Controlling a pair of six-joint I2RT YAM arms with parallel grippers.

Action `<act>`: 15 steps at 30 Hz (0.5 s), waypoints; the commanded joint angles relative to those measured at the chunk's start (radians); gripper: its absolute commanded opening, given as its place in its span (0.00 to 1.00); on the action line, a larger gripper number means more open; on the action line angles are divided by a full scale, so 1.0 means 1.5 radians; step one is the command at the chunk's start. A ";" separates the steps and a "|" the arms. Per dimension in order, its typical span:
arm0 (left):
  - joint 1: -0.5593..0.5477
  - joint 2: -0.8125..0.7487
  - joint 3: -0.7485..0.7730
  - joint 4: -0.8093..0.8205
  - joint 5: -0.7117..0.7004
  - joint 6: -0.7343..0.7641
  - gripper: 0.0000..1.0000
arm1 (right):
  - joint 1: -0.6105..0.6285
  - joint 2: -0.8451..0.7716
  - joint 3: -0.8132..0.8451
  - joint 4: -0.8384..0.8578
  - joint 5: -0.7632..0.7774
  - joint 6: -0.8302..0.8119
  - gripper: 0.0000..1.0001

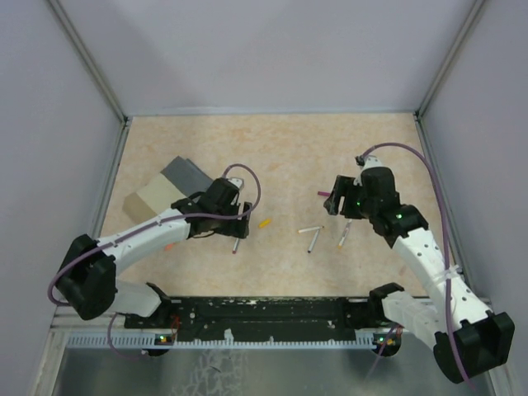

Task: Insert the pens into the pen caps
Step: Pick up the pen from the center of the board.

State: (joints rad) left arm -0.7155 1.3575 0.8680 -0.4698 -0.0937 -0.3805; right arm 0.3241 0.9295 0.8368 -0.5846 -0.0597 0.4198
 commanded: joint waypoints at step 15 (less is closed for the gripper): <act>-0.063 0.135 -0.010 0.018 -0.042 -0.034 0.63 | -0.007 -0.006 -0.012 0.052 -0.030 -0.001 0.59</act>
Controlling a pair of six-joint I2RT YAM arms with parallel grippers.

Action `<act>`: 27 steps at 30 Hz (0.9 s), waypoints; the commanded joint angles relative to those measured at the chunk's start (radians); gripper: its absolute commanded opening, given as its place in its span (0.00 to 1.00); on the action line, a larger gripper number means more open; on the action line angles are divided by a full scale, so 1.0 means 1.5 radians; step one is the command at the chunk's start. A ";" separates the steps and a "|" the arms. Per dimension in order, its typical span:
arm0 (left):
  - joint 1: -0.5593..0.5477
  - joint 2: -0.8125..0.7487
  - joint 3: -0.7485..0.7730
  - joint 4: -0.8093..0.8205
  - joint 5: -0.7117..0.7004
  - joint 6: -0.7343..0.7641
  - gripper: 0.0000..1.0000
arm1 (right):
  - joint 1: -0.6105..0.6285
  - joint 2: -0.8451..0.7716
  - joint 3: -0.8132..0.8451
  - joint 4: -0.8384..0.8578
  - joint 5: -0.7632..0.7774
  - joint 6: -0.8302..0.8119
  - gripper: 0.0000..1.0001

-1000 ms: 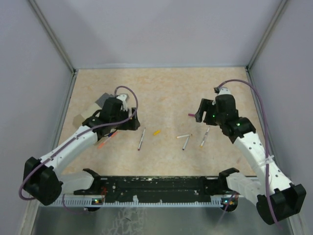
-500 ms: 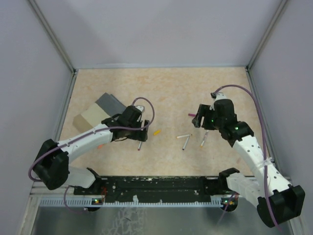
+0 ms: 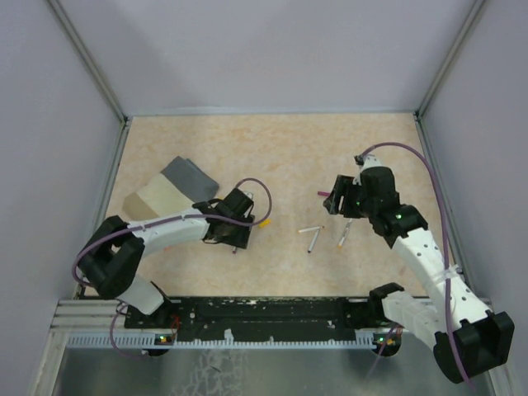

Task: Insert the pens into the pen caps
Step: Pick up the pen from the center of the board.

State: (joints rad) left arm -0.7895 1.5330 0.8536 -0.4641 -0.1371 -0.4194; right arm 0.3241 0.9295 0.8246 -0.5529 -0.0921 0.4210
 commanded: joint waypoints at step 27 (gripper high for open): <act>-0.029 0.049 0.008 0.026 0.002 -0.011 0.11 | 0.004 -0.005 -0.042 0.084 -0.033 0.041 0.46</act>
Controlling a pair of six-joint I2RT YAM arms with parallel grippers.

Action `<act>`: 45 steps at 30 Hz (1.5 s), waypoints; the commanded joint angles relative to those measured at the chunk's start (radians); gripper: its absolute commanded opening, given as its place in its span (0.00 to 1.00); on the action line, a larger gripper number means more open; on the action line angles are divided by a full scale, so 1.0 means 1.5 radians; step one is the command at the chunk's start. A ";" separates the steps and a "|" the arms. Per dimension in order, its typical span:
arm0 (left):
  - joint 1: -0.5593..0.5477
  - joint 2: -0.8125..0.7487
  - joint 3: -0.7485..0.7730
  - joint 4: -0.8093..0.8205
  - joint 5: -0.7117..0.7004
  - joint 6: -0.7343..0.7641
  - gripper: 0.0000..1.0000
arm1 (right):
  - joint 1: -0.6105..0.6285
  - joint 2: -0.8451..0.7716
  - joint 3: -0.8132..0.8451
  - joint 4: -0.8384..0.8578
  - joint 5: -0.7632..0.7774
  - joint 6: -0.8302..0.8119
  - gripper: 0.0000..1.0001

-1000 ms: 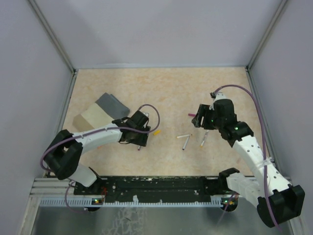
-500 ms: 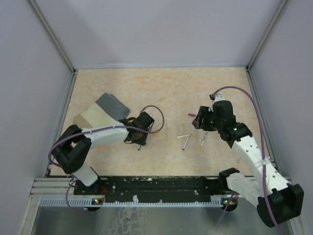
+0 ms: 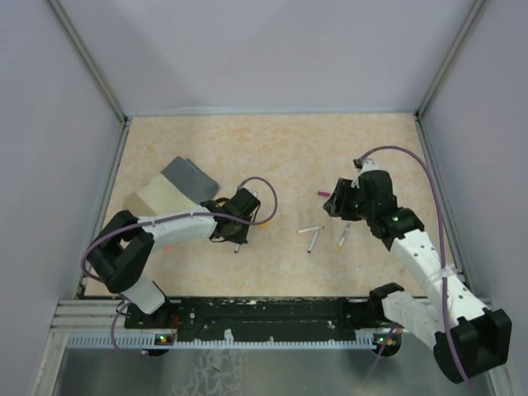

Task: Insert the pens into the pen caps
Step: Pick up the pen from the center of the board.

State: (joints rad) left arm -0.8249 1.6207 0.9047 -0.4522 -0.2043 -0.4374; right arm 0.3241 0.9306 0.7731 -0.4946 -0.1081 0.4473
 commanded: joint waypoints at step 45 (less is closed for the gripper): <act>-0.005 -0.176 -0.080 0.189 0.282 -0.059 0.17 | 0.301 0.346 -0.190 0.731 -0.048 0.566 0.21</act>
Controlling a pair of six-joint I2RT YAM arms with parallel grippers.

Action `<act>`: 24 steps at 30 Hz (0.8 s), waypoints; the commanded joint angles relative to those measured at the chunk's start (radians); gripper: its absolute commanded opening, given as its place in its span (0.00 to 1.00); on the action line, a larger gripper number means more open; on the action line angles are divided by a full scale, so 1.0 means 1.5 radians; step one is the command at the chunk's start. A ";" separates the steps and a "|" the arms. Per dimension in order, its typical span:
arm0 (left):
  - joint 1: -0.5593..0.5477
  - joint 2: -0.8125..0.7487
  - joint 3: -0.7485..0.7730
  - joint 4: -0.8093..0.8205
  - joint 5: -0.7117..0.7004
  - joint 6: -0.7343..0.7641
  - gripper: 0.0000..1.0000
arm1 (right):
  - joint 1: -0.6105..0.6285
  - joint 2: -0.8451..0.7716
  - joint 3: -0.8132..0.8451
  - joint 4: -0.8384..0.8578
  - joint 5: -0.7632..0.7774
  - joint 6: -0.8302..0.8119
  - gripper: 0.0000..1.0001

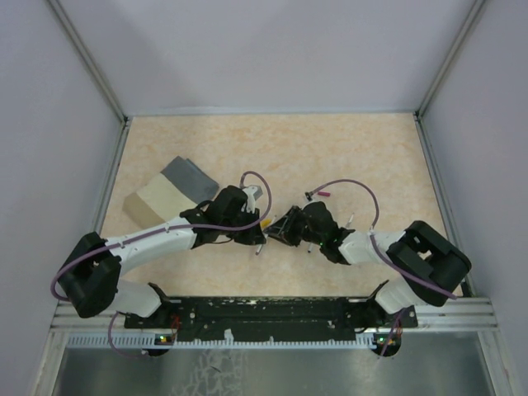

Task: Insert the pens into the pen caps
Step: Pick up the pen from the center of the board.

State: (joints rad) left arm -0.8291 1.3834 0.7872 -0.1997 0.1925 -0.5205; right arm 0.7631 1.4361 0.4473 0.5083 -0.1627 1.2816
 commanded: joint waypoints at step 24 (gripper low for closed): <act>-0.002 0.031 0.007 0.025 0.028 0.010 0.34 | 0.009 -0.019 0.015 0.139 -0.050 0.013 0.00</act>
State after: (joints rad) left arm -0.8291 1.4208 0.7856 -0.1757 0.2276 -0.5194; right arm 0.7650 1.4475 0.4477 0.6296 -0.2298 1.3029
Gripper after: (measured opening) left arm 0.348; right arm 0.121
